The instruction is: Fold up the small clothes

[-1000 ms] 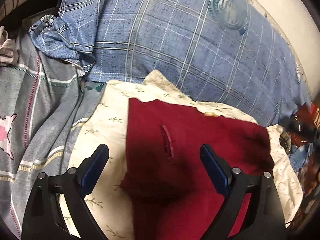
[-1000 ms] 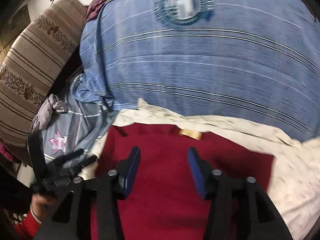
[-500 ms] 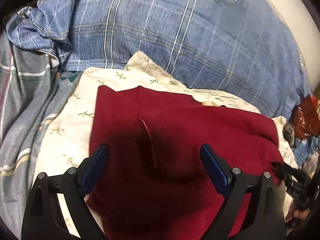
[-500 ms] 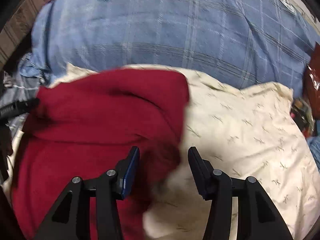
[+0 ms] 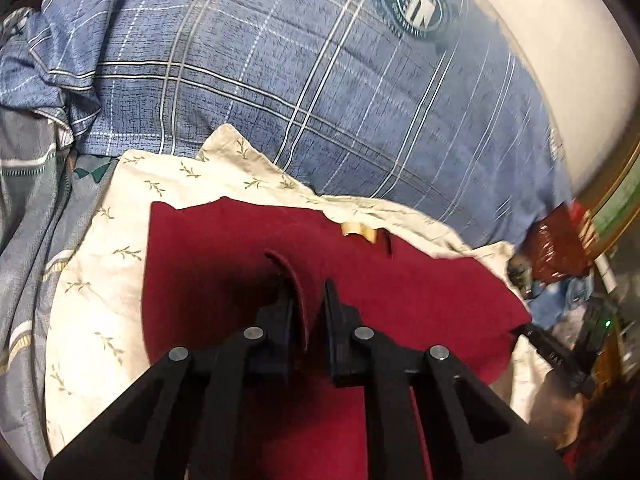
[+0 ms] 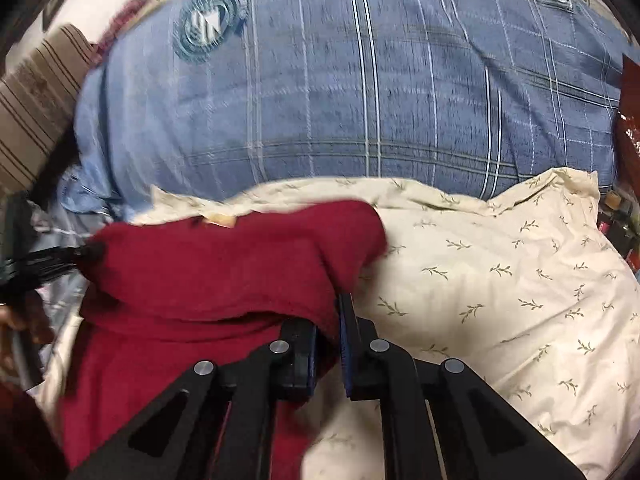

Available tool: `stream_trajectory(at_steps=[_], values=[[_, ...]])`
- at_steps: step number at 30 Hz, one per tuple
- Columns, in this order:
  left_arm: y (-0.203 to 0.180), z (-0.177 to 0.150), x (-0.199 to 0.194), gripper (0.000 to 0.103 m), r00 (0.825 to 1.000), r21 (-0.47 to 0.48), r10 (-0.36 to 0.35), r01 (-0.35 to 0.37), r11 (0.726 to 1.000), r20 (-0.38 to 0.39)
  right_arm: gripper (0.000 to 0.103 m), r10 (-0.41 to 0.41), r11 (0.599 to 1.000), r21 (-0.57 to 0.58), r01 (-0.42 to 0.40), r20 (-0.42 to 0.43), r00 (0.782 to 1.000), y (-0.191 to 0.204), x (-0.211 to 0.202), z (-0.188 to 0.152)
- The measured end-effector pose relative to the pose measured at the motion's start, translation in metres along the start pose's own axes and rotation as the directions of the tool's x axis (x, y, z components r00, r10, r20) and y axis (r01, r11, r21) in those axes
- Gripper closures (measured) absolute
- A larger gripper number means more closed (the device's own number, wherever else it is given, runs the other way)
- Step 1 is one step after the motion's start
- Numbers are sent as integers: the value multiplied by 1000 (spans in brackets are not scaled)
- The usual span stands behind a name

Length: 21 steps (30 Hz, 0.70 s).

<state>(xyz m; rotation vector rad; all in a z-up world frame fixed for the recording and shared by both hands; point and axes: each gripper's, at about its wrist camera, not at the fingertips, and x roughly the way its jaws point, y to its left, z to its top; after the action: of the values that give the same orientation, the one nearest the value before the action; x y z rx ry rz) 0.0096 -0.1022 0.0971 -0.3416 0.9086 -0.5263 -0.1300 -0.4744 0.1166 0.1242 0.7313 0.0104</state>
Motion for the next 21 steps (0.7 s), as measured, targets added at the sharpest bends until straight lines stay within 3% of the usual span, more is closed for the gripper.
stream_trajectory(at_steps=[2, 4, 8, 10, 13, 15, 18, 21], values=[[5, -2, -4, 93, 999, -3, 38, -38, 999, -23, 95, 19, 1000, -24, -20, -25, 1000, 2, -4, -6], [11, -9, 4, 93, 993, 2, 107, -107, 994, -51, 92, -29, 997, -75, 23, -83, 996, 3, 8, -18], [15, -20, 16, 92, 982, 4, 163, -163, 987, -100, 71, -32, 999, 1, 33, -189, 982, -12, 27, -30], [6, -21, 14, 91, 975, 54, 208, -204, 977, -75, 53, -1, 996, 85, 13, -133, 991, -23, 12, -24], [2, -23, 15, 87, 971, 78, 230, -225, 971, -66, 38, 58, 982, 180, -49, -46, 997, -31, -7, -9], [4, -25, 21, 85, 968, 72, 240, -235, 969, -76, 32, 61, 982, 180, -54, -32, 998, -26, -2, 3], [7, -27, 21, 85, 967, 73, 243, -237, 969, -81, 31, 74, 982, 178, -59, -74, 995, -16, 14, 21], [8, -27, 20, 84, 967, 68, 240, -235, 970, -83, 31, 183, 958, 230, -170, -37, 982, -23, 6, 30]])
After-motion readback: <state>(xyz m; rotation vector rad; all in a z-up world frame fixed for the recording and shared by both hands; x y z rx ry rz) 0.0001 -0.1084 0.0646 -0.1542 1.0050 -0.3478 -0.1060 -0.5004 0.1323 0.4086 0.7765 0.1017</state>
